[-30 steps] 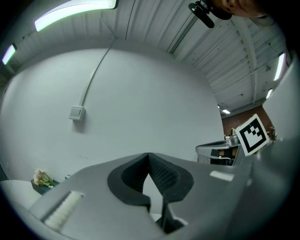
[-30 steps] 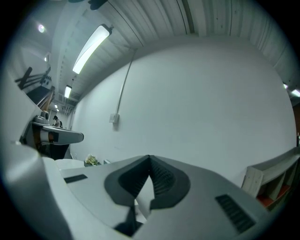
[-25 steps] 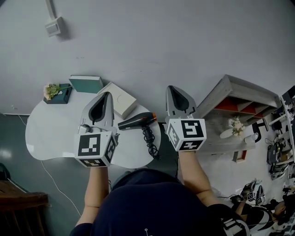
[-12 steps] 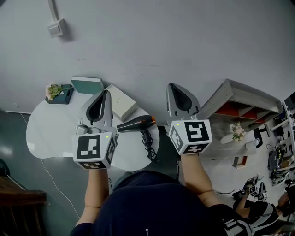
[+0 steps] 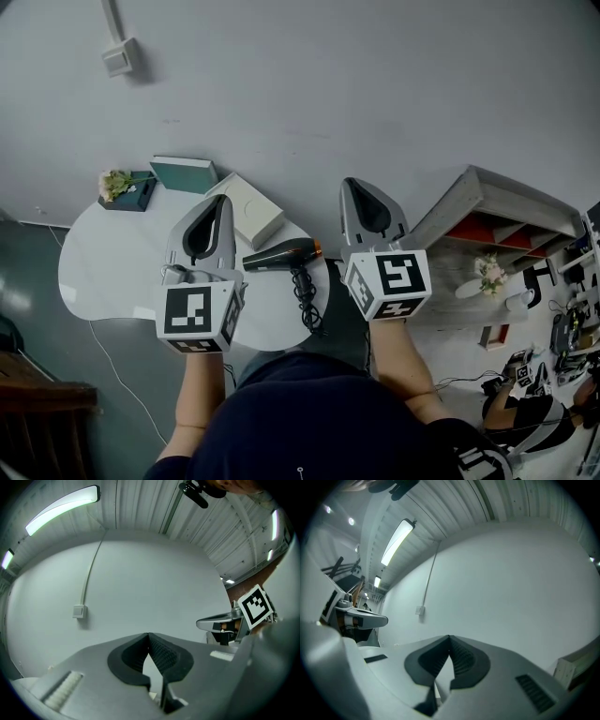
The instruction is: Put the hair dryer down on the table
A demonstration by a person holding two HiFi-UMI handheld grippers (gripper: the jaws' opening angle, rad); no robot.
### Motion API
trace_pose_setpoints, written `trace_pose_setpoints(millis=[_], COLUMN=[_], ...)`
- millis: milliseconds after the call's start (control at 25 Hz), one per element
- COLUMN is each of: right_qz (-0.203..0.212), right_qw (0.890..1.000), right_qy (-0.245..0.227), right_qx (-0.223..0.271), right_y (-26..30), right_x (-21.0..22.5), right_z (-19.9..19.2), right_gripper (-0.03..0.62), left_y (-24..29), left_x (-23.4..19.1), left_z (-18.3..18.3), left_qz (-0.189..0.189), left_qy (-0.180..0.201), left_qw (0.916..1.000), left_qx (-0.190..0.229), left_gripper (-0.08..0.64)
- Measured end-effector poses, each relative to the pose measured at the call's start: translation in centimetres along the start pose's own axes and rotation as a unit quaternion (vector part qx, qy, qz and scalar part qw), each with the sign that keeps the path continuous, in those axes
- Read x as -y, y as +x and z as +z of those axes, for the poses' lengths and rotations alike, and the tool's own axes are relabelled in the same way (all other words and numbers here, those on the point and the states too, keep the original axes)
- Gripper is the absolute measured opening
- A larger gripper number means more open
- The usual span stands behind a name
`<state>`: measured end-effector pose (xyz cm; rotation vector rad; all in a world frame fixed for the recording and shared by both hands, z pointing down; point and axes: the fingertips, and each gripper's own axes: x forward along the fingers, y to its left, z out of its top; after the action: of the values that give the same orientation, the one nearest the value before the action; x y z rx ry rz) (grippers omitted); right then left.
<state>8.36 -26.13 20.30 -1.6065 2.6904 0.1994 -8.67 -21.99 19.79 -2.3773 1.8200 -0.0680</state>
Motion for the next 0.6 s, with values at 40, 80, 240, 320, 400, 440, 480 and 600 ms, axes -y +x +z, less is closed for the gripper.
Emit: trace_pose_setpoints(millis=[40,80,240,320,400,440,480,600], right_qz=[-0.001,-0.002,-0.005,-0.006,-0.010,-0.011,-0.013,-0.016], right_qw=[1.000,1.000,1.000,1.000,1.000,1.000,1.000,1.000], right_qy=[0.002,0.003,0.004,0.001,0.003,0.005,0.004,-0.006], right_qx=[-0.001,-0.002,-0.008,-0.009,-0.008,-0.007,-0.006,-0.007], right_y=[0.1,0.2,0.8,1.1,1.4,1.5,1.6,1.8], right_x=[-0.1,-0.2,-0.8,-1.1,-1.4,-1.7,-2.0,-3.2], right_z=[-0.1,-0.2,-0.4,-0.2,0.1,0.2,0.2,-0.1], right_gripper=[0.011,0.011,0.011,0.011,0.011,0.011,0.011,0.011], left_y=[0.0,-0.1,0.0,0.1,0.2,0.2,0.1,-0.3], left_x=[-0.1,-0.1,-0.7,-1.1,-1.6,-1.9,-2.2,-3.1], left_z=[-0.1,-0.3,-0.7,-0.6,-0.6,-0.7,-0.8,-1.2], left_qz=[-0.001,-0.002,-0.007,-0.011,-0.013,-0.013,-0.012,-0.013], left_qy=[-0.002,-0.002,-0.007,-0.004,-0.004,-0.004,-0.005,-0.006], left_qw=[1.0000,1.0000,0.9999,0.9999,0.9999,0.9999,0.9999,0.9999], left_qx=[-0.001,-0.002,-0.009,-0.007,-0.006,-0.006,-0.006,-0.004], left_gripper=[0.011,0.011,0.011,0.011,0.011,0.011,0.011,0.011])
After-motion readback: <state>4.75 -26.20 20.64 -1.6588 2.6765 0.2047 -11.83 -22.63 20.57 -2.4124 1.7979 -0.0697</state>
